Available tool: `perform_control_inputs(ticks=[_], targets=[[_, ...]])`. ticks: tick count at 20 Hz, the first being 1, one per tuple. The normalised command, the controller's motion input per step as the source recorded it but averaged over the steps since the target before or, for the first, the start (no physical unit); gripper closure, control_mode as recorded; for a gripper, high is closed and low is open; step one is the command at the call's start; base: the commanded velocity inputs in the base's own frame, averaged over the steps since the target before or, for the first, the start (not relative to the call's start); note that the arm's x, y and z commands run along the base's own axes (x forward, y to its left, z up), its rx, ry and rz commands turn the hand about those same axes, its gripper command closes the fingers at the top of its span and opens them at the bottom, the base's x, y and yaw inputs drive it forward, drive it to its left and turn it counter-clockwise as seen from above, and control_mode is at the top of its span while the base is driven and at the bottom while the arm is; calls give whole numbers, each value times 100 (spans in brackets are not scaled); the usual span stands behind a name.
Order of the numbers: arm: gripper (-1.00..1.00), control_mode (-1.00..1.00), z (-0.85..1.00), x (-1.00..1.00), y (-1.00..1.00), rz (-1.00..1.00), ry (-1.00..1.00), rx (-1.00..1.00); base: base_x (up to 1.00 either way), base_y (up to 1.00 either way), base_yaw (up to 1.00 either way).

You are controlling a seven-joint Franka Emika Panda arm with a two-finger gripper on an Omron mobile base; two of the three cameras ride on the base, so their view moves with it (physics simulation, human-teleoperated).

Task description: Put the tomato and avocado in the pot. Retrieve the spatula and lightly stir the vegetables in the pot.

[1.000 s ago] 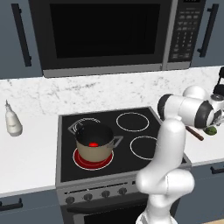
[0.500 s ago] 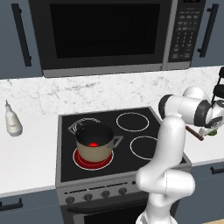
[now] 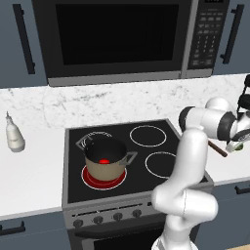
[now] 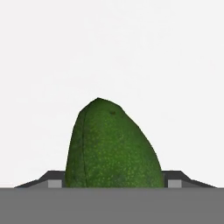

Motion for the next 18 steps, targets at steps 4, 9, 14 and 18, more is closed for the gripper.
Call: perform_control_inputs(ticks=[4, 9, 14, 18], targets=[[100, -100, 27, -56, 59, 2, -2, -3, 0, 0, 0], [100, -100, 62, -98, 100, 0, 0, -13, 0, 0, 0], [100, -100, 92, -40, 100, 8, 3, -9, 0, 0, 0], [100, -100, 100, 0, 100, 26, 9, 0, 0, 0, 0]])
